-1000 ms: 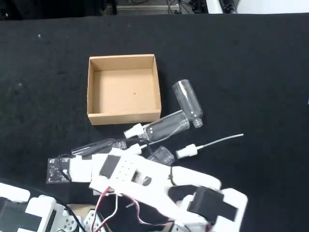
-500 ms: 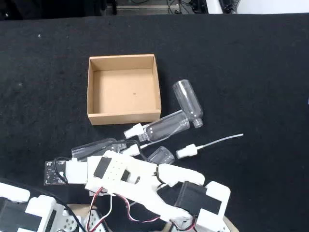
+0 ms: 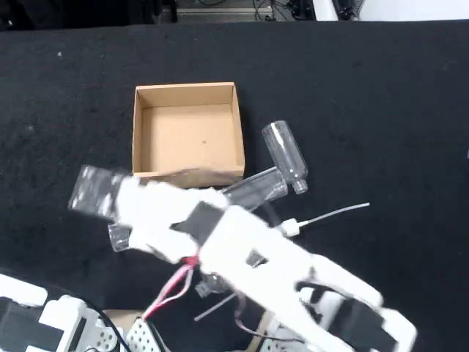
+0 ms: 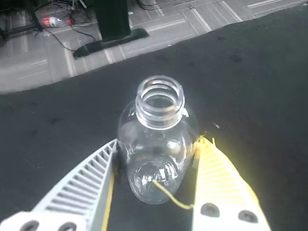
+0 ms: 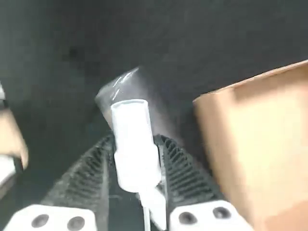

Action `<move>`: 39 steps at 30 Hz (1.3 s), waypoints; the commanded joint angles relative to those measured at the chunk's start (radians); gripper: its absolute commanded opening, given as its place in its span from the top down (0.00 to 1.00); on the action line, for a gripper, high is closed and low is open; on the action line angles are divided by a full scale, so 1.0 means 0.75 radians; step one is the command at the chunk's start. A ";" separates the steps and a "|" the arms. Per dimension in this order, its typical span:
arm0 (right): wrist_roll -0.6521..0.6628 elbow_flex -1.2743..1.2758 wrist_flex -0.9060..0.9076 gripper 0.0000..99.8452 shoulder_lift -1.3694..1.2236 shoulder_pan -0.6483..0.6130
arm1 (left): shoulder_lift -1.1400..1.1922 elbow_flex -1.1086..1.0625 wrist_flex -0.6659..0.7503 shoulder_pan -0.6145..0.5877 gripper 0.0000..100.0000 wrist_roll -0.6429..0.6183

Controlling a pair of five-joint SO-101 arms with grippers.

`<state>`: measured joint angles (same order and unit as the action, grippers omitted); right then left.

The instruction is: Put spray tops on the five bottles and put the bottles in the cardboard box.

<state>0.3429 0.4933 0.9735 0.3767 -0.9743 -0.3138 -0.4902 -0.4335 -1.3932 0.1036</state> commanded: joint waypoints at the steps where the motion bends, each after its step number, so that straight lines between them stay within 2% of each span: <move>1: -0.141 -0.230 0.035 0.99 0.343 0.192 | -0.131 0.077 -0.168 0.114 0.83 -0.100; 4: -0.256 -0.357 0.035 0.99 0.433 0.338 | -0.313 0.030 -0.280 0.232 0.83 -0.117; 9: -0.462 -0.533 0.035 0.99 0.453 0.606 | -0.683 -0.181 -0.291 0.539 0.83 -0.137; 13: -0.632 -0.621 0.006 0.99 0.453 0.765 | -0.988 -0.367 -0.288 0.862 0.83 -0.137; 19: -0.822 -0.621 -0.258 0.99 0.453 0.878 | -1.334 -0.545 -0.288 1.462 0.83 -0.129; 23: -0.882 -0.592 -0.409 0.99 0.455 0.872 | -1.469 -0.660 -0.288 1.730 0.83 -0.129; 29: -0.935 -0.602 -0.511 0.99 0.463 0.863 | -1.618 -0.862 -0.293 1.992 0.83 -0.139; 31: -0.923 -0.602 -0.552 0.99 0.463 0.790 | -1.673 -0.918 -0.299 2.061 0.83 -0.139; 34: -0.835 -0.600 -0.593 0.99 0.463 0.634 | -1.745 -0.997 -0.299 2.159 0.83 -0.139; 39: -0.559 -0.557 -0.569 0.99 0.461 0.442 | -1.770 -1.065 -0.303 2.253 0.83 -0.139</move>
<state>-0.2171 0.0790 0.5623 0.6805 -0.5340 -1.6195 -1.2835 -0.6559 0.2470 0.0084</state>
